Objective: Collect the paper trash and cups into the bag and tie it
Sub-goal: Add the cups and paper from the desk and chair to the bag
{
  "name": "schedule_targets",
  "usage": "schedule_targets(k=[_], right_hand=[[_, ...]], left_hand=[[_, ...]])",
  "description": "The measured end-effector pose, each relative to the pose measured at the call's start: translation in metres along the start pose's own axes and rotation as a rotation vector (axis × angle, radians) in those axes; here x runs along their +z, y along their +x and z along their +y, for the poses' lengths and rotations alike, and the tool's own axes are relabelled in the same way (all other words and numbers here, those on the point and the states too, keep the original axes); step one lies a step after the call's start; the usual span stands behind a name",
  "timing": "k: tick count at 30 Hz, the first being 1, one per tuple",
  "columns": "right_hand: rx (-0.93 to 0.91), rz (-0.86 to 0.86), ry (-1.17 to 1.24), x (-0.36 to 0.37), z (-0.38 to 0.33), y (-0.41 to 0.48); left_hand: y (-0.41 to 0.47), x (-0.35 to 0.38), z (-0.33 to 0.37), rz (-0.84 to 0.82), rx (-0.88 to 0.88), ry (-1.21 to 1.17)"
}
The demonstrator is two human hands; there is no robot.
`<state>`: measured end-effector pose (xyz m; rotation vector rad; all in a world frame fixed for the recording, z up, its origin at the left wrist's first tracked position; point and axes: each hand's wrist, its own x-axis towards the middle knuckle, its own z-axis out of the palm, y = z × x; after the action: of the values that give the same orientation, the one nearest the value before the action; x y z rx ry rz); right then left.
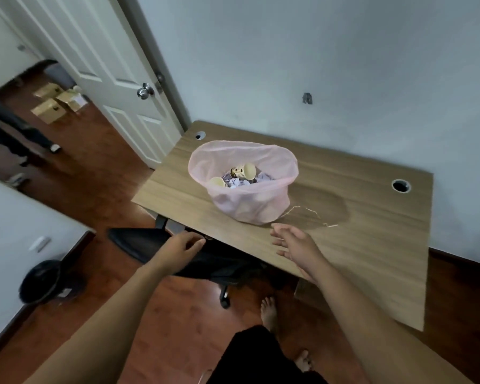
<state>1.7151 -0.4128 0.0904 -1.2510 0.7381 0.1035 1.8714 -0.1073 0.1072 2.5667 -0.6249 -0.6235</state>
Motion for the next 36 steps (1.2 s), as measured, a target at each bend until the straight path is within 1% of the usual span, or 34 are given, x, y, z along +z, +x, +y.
schedule_targets(k=[2, 3, 5, 7, 9, 11, 13, 15, 18, 22, 25, 29, 31, 34, 36], right_hand=[[-0.023, -0.066, -0.116, 0.024, 0.010, -0.013], [-0.037, -0.098, -0.165, 0.036, 0.013, -0.018], [-0.070, -0.147, -0.281, 0.059, 0.019, -0.025], [-0.109, -0.195, -0.453, 0.080, 0.024, -0.029], [-0.133, -0.232, -0.637, 0.101, 0.029, -0.032], [-0.113, -0.252, -0.791, 0.121, 0.037, -0.032], [-0.074, -0.273, -0.893, 0.140, 0.045, -0.033], [-0.053, -0.247, -0.931, 0.157, 0.052, -0.035], [-0.051, -0.186, -0.924, 0.182, 0.057, -0.039], [0.007, -0.189, -0.935, 0.211, 0.069, -0.049], [0.021, -0.210, -0.927, 0.228, 0.084, -0.062], [-0.002, -0.285, -0.952, 0.264, 0.107, -0.078], [0.021, -0.355, -0.943, 0.287, 0.116, -0.086], [0.076, -0.489, -1.004, 0.326, 0.123, -0.096], [0.118, -0.570, -1.066, 0.353, 0.126, -0.100]], left_hand=[[-0.016, -0.001, -0.024, -0.115, -0.019, 0.137], [-0.022, 0.000, -0.037, -0.146, -0.046, 0.222], [-0.031, 0.003, -0.066, -0.116, -0.099, 0.376], [-0.036, 0.003, -0.080, -0.071, -0.123, 0.423], [-0.036, 0.000, -0.083, -0.066, -0.126, 0.440], [-0.034, -0.004, -0.088, -0.089, -0.141, 0.458], [-0.032, -0.012, -0.097, -0.111, -0.146, 0.474], [-0.030, -0.020, -0.102, -0.125, -0.128, 0.497], [-0.028, -0.032, -0.112, -0.123, -0.094, 0.552], [-0.029, -0.041, -0.134, -0.116, -0.057, 0.635], [-0.036, -0.046, -0.153, -0.102, -0.044, 0.637], [-0.053, -0.054, -0.191, -0.073, -0.030, 0.599], [-0.065, -0.059, -0.216, -0.037, -0.025, 0.571], [-0.092, -0.066, -0.258, 0.050, -0.001, 0.528], [-0.115, -0.067, -0.286, 0.145, 0.025, 0.490]])
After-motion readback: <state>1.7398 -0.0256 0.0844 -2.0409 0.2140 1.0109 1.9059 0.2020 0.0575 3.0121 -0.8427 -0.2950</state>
